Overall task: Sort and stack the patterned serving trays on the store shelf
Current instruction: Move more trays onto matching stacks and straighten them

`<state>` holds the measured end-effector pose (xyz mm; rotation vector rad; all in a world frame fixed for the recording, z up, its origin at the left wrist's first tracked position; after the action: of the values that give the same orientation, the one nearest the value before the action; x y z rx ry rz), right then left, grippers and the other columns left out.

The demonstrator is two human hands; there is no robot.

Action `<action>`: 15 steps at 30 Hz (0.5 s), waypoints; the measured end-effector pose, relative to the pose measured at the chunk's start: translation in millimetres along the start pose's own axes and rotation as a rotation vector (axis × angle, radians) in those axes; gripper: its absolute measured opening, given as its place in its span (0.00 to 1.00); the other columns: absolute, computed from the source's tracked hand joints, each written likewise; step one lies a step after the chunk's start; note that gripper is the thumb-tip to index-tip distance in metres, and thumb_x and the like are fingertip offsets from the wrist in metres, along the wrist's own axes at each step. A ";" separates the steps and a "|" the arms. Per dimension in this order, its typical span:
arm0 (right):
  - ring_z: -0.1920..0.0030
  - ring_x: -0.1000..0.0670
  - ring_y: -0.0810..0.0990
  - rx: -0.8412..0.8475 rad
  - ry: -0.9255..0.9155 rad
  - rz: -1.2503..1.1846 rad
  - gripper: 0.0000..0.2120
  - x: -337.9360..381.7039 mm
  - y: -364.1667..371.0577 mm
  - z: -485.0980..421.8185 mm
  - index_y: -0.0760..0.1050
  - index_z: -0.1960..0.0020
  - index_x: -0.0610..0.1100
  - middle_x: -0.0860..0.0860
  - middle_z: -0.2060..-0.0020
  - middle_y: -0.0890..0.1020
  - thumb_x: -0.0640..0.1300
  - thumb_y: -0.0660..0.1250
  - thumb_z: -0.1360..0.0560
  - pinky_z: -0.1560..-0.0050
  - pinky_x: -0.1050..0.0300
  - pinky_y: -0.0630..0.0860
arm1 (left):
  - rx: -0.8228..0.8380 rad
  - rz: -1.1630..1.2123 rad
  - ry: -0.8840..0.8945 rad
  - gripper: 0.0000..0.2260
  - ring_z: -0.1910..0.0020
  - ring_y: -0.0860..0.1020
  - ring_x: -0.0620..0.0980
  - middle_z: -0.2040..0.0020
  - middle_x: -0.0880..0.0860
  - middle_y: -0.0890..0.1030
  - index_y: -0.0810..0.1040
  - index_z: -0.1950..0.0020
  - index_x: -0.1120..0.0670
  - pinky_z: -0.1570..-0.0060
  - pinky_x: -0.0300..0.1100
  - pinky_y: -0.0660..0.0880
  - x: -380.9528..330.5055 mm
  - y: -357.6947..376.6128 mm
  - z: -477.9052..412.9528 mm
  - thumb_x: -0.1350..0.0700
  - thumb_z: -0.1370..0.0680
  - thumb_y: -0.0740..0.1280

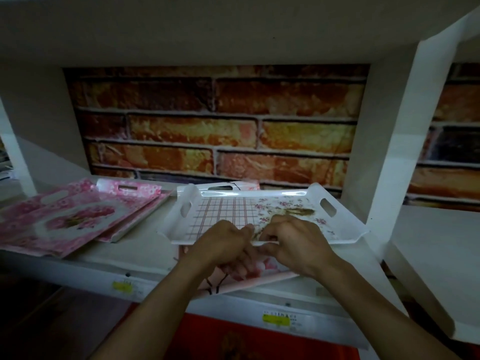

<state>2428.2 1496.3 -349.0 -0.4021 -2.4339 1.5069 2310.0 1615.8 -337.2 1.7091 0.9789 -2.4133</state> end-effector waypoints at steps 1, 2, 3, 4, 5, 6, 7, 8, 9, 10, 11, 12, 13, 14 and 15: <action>0.47 0.52 0.78 -0.031 -0.009 0.000 0.11 2.5 -3.9 -1.5 0.81 0.48 0.54 0.57 0.52 0.79 0.57 0.68 0.27 0.55 0.56 0.71 | 0.070 0.009 -0.032 0.29 0.72 0.80 0.51 0.62 0.58 0.86 0.84 0.54 0.62 0.72 0.34 0.70 0.5 0.3 0.8 0.41 0.18 0.54; 0.48 0.52 0.78 -0.053 -0.019 0.005 0.11 5.2 -7.5 -3.6 0.81 0.48 0.54 0.56 0.52 0.79 0.56 0.67 0.26 0.55 0.56 0.71 | 0.127 0.053 -0.060 0.31 0.69 0.80 0.52 0.60 0.58 0.86 0.84 0.51 0.62 0.68 0.37 0.70 3.3 -0.6 -0.9 0.39 0.19 0.52; 0.48 0.52 0.78 -0.067 -0.029 0.015 0.11 8.3 -10.6 -5.6 0.81 0.48 0.54 0.56 0.52 0.79 0.56 0.67 0.26 0.56 0.57 0.71 | 0.166 0.130 -0.084 0.32 0.67 0.81 0.52 0.57 0.59 0.86 0.83 0.48 0.61 0.67 0.39 0.70 5.9 -1.7 -2.0 0.37 0.19 0.51; 0.47 0.51 0.78 -0.077 -0.037 0.024 0.11 11.8 -12.6 -8.2 0.81 0.48 0.53 0.56 0.52 0.79 0.56 0.67 0.26 0.56 0.57 0.70 | 0.188 0.227 -0.110 0.31 0.65 0.82 0.52 0.54 0.60 0.86 0.81 0.44 0.60 0.68 0.39 0.69 7.9 -3.3 -2.7 0.35 0.20 0.51; 0.47 0.51 0.78 -0.090 -0.040 0.025 0.11 15.2 -13.4 -10.5 0.81 0.47 0.53 0.55 0.51 0.79 0.56 0.66 0.25 0.56 0.57 0.70 | 0.203 0.323 -0.134 0.31 0.63 0.83 0.52 0.52 0.60 0.85 0.80 0.41 0.59 0.69 0.39 0.70 9.2 -3.9 -3.2 0.35 0.20 0.51; 0.46 0.50 0.78 -0.103 -0.036 0.018 0.11 18.8 -13.3 -12.8 0.81 0.47 0.52 0.55 0.51 0.79 0.55 0.66 0.25 0.56 0.56 0.70 | 0.203 0.414 -0.149 0.29 0.60 0.84 0.53 0.51 0.59 0.85 0.78 0.40 0.58 0.69 0.38 0.72 8.5 -3.1 -1.7 0.36 0.20 0.52; 0.45 0.50 0.78 -0.113 -0.032 0.006 0.11 23.4 -12.3 -14.2 0.80 0.47 0.52 0.55 0.50 0.79 0.54 0.66 0.25 0.54 0.55 0.72 | 0.173 0.511 -0.154 0.26 0.58 0.83 0.53 0.51 0.58 0.85 0.78 0.42 0.58 0.68 0.39 0.74 7.0 -0.8 0.9 0.38 0.19 0.54; 0.45 0.49 0.78 -0.123 -0.032 -0.004 0.10 29.3 -11.3 -15.0 0.80 0.47 0.52 0.54 0.49 0.78 0.54 0.66 0.25 0.53 0.54 0.73 | 0.116 0.625 -0.151 0.22 0.57 0.83 0.53 0.54 0.57 0.85 0.79 0.45 0.58 0.66 0.40 0.76 5.2 1.5 3.2 0.42 0.19 0.56; 0.45 0.49 0.77 -0.127 -0.039 -0.011 0.10 36.4 -9.7 -15.8 0.80 0.46 0.51 0.54 0.49 0.78 0.53 0.65 0.25 0.52 0.53 0.74 | 0.043 0.745 -0.148 0.16 0.60 0.81 0.53 0.59 0.56 0.83 0.79 0.50 0.57 0.66 0.42 0.77 4.2 3.1 5.0 0.48 0.18 0.58; 0.45 0.48 0.78 -0.125 -0.055 -0.015 0.10 43.9 -8.0 -16.3 0.80 0.46 0.51 0.53 0.48 0.78 0.52 0.64 0.24 0.52 0.52 0.74 | -0.034 0.855 -0.142 0.11 0.63 0.79 0.52 0.63 0.56 0.81 0.78 0.53 0.57 0.66 0.42 0.77 3.7 3.9 5.8 0.55 0.19 0.58; 0.46 0.48 0.78 -0.112 -0.075 -0.020 0.11 51.2 -6.7 -16.2 0.80 0.46 0.52 0.52 0.49 0.78 0.53 0.63 0.24 0.52 0.52 0.75 | -0.105 0.934 -0.137 0.10 0.66 0.76 0.52 0.66 0.56 0.78 0.77 0.56 0.57 0.68 0.41 0.76 4.1 3.5 6.4 0.60 0.20 0.56; 0.47 0.47 0.78 -0.091 -0.093 -0.029 0.11 56.9 -7.3 -16.3 0.79 0.46 0.52 0.52 0.50 0.78 0.53 0.62 0.23 0.54 0.52 0.75 | -0.159 0.977 -0.129 0.11 0.67 0.75 0.53 0.67 0.57 0.76 0.75 0.56 0.58 0.69 0.42 0.74 5.2 1.8 5.5 0.63 0.21 0.55; 0.49 0.48 0.79 -0.064 -0.103 -0.052 0.12 61.0 -8.8 -16.8 0.80 0.46 0.53 0.52 0.51 0.78 0.55 0.61 0.23 0.55 0.53 0.74 | -0.208 0.987 -0.116 0.11 0.68 0.74 0.54 0.67 0.58 0.76 0.75 0.56 0.59 0.68 0.43 0.73 8.1 -0.9 3.6 0.64 0.22 0.54; 0.50 0.48 0.79 -0.037 -0.099 -0.083 0.12 62.3 -11.4 -17.9 0.80 0.47 0.53 0.53 0.53 0.78 0.56 0.60 0.23 0.57 0.54 0.72 | -0.258 0.983 -0.096 0.11 0.67 0.75 0.55 0.65 0.59 0.77 0.75 0.54 0.59 0.67 0.44 0.73 11.2 -3.7 2.9 0.65 0.23 0.53; 0.51 0.49 0.79 -0.017 -0.080 -0.113 0.13 61.6 -14.7 -19.4 0.80 0.49 0.53 0.54 0.54 0.79 0.57 0.61 0.23 0.58 0.56 0.71 | -0.310 0.975 -0.078 0.12 0.66 0.76 0.55 0.63 0.59 0.79 0.76 0.52 0.59 0.67 0.45 0.74 14.2 -7.4 3.5 0.64 0.22 0.53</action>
<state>2376.2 1528.3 -323.3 -0.2066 -2.4863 1.4829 2298.7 1624.6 -345.2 1.4575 0.3244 -1.5772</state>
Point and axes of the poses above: each hand's wrist, its own z-axis away from the middle knuckle, its own y-axis out of the palm, x = y × z, the point moved 1 cm from there along -z, towards the middle knuckle
